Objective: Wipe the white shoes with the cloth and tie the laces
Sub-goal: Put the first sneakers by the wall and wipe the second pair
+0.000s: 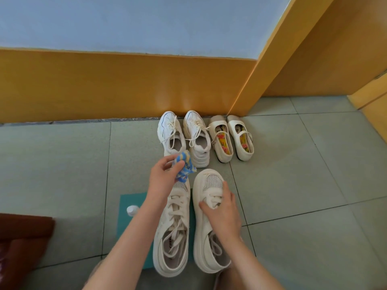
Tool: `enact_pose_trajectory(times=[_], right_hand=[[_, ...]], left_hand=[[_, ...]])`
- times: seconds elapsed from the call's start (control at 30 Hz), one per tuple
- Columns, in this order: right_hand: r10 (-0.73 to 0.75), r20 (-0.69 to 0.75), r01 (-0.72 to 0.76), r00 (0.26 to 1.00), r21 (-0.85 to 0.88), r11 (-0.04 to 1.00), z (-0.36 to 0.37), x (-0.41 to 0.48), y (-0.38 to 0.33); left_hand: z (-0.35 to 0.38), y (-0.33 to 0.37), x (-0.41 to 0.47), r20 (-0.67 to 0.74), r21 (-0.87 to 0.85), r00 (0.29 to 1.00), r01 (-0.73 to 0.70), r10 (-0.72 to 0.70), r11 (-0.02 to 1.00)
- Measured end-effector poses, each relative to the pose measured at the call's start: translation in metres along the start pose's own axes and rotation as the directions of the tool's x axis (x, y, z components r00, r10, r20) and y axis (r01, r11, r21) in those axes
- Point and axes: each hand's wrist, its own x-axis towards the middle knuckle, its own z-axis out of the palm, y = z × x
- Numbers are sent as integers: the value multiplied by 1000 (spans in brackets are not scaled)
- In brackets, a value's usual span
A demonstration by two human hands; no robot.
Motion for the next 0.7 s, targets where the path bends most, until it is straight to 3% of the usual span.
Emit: enact_pose_trajectory(times=[0.1, 0.23, 0.4, 0.47, 0.57, 0.7], right_hand=[[40, 27, -44, 999, 146, 988, -9, 5, 8], [25, 59, -35, 998, 160, 986, -14, 9, 12], [15, 67, -29, 998, 205, 978, -16, 14, 19], [35, 67, -50, 997, 242, 969, -17, 18, 23], [41, 74, -59, 996, 253, 966, -16, 21, 26], [28, 84, -48, 996, 247, 968, -16, 20, 27]], left_hand=[[18, -6, 17, 28, 248, 994, -109, 106, 962], [53, -8, 41, 231, 482, 952, -290, 199, 826], [70, -11, 64, 444, 658, 891, -398, 98, 639], [68, -18, 67, 459, 687, 886, -402, 68, 605], [64, -29, 63, 425, 663, 901, -377, 90, 646], [64, -35, 63, 451, 686, 886, -421, 108, 593]])
